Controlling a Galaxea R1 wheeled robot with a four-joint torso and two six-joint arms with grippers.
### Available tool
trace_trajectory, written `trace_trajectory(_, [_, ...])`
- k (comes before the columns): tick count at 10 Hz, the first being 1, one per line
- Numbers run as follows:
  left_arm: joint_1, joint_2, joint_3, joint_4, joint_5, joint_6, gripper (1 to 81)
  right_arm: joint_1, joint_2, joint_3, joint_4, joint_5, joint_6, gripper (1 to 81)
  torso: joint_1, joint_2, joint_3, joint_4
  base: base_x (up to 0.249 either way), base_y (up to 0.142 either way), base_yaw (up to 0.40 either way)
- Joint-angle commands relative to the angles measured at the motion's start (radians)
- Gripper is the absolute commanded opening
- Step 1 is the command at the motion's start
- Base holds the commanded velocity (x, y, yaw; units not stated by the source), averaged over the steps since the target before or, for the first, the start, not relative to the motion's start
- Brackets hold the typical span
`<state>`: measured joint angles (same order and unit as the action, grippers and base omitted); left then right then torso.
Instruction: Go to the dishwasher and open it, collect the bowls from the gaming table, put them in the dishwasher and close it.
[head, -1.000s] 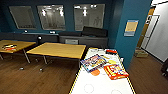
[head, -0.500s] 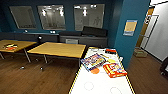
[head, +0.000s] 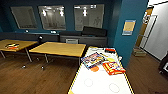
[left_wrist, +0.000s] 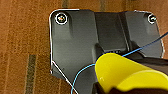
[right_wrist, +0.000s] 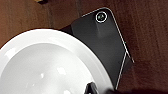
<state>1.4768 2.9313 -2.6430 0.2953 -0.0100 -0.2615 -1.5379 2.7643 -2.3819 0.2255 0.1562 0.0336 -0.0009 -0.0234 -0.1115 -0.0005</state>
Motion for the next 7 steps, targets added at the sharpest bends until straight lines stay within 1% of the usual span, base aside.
trace_trajectory(1, [-0.04, -0.006, -0.002, 0.005, 0.051, 0.005, 1.0, 0.029, -0.001, -0.025, -0.023, -0.053, -0.001, 1.0, 0.001, 0.0, 0.0, 0.0, -0.114, 0.0, 0.0])
trace_trajectory(5, [-0.04, 0.0, -0.015, 0.004, 0.051, 0.005, 1.0, 0.024, 0.039, -0.074, -0.025, -0.052, -0.001, 1.0, 0.001, 0.0, 0.0, 0.0, -0.118, 0.0, 0.0])
trace_trajectory(7, [-0.039, 0.002, -0.017, 0.005, 0.051, 0.005, 1.0, 0.024, 0.045, -0.078, -0.025, -0.052, -0.001, 1.0, 0.001, 0.0, 0.0, 0.0, -0.136, 0.0, 0.0])
